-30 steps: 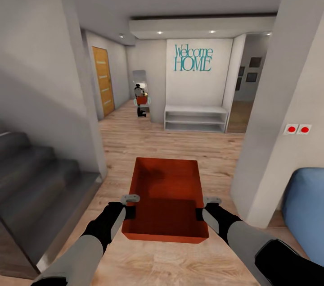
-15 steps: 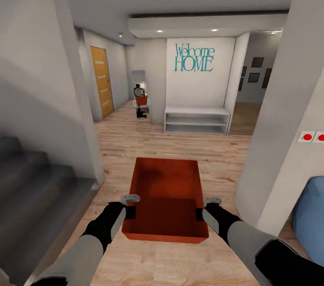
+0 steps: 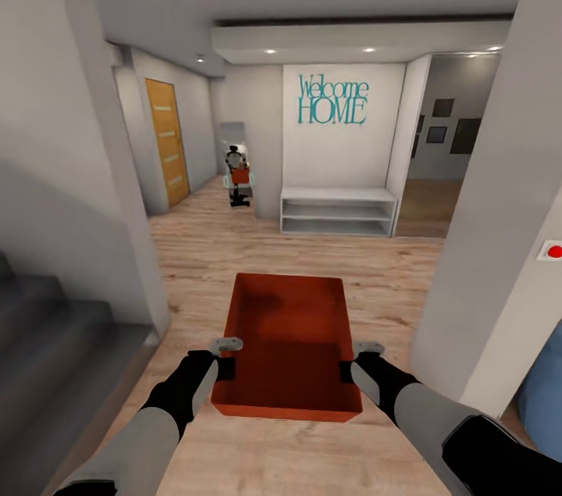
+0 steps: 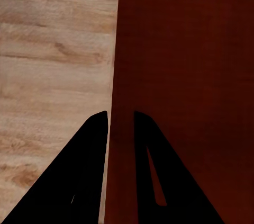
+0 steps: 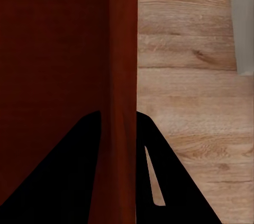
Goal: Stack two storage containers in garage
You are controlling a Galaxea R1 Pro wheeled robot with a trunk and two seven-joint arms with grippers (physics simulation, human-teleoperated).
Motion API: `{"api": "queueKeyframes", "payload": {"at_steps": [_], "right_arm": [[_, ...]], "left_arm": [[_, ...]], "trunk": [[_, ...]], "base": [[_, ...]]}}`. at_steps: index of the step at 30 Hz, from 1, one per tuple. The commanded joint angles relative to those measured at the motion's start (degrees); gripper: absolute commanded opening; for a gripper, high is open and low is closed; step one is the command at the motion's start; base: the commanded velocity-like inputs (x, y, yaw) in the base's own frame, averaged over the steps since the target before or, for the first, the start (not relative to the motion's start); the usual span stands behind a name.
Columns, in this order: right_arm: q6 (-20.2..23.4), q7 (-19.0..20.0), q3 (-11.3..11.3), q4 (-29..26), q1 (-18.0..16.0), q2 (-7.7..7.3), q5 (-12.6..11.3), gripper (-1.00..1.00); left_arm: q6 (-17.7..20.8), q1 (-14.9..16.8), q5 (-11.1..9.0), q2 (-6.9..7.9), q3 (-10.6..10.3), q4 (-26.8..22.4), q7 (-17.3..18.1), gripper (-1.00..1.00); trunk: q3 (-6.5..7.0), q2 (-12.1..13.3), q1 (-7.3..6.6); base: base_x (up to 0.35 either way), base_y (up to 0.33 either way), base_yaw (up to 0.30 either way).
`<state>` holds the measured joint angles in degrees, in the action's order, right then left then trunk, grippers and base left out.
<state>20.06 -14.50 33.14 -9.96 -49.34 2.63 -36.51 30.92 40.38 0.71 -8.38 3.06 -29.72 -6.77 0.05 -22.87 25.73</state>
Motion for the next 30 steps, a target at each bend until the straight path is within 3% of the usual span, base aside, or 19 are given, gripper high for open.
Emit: {"api": "queueKeyframes", "payload": {"at_steps": [1, 13, 22, 30], "right_arm": [[0.05, -0.27, 3.51, -0.24, 0.03, -0.06, -2.16, -1.00], [0.05, -0.27, 3.51, -0.24, 0.03, -0.03, -2.16, -1.00], [0.06, -0.27, 3.42, -0.24, 0.03, 0.01, -2.16, -1.00], [0.06, -0.27, 3.42, -0.24, 0.03, 0.01, -2.16, -1.00]], "left_arm": [[0.37, 0.05, 0.87, 0.12, 0.54, -0.12, -0.34, -1.00], [0.37, 0.05, 0.87, 0.12, 0.54, -0.11, -0.34, -1.00], [0.37, 0.05, 0.87, 0.12, 0.54, -0.13, -0.34, -1.00], [0.37, 0.05, 0.87, 0.12, 0.54, -0.16, -0.34, -1.00]], "trunk": [[-0.02, -0.04, 0.05], [-0.02, -0.04, 0.05], [-0.02, -0.04, 0.05], [-0.02, -0.04, 0.05]], "base": [[0.322, 0.000, -0.020], [0.322, 0.000, -0.010], [0.322, 0.000, -0.198], [0.322, 0.000, -0.025]]}}
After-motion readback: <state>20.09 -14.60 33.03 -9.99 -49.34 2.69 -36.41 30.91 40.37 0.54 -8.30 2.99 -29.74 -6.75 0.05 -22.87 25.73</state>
